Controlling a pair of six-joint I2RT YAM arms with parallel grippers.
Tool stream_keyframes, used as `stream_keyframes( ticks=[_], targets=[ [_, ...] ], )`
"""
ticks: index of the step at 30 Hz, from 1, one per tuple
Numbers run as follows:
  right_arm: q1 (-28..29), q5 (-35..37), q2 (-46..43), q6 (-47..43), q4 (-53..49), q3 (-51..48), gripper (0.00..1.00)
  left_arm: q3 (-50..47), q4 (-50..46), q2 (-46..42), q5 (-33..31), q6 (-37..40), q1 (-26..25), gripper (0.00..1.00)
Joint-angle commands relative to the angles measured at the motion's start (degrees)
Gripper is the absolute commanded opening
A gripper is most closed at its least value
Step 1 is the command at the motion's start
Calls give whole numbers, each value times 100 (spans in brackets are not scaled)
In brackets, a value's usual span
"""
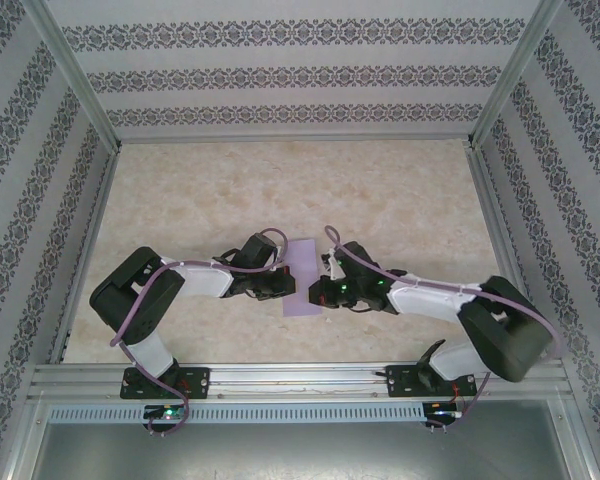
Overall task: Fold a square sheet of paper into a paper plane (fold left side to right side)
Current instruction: Hold the square sheet of paper at the center of the table.
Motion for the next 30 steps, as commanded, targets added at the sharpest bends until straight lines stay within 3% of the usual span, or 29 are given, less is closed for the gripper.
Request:
stream_keyframes(
  ticks=[1, 13, 25, 30],
  targets=[
    [91, 159, 389, 44, 277, 270, 0, -168, -393, 215, -454, -82, -91, 3],
    [134, 492, 905, -35, -117, 154, 0, 344, -639, -10, -273, 157, -10, 5],
    [204, 802, 989, -184, -678, 138, 0, 889, -717, -90, 253, 514, 796, 8],
    [205, 855, 960, -182, -690, 114, 0, 876, -833, -357, 338, 753, 884, 8]
  ],
)
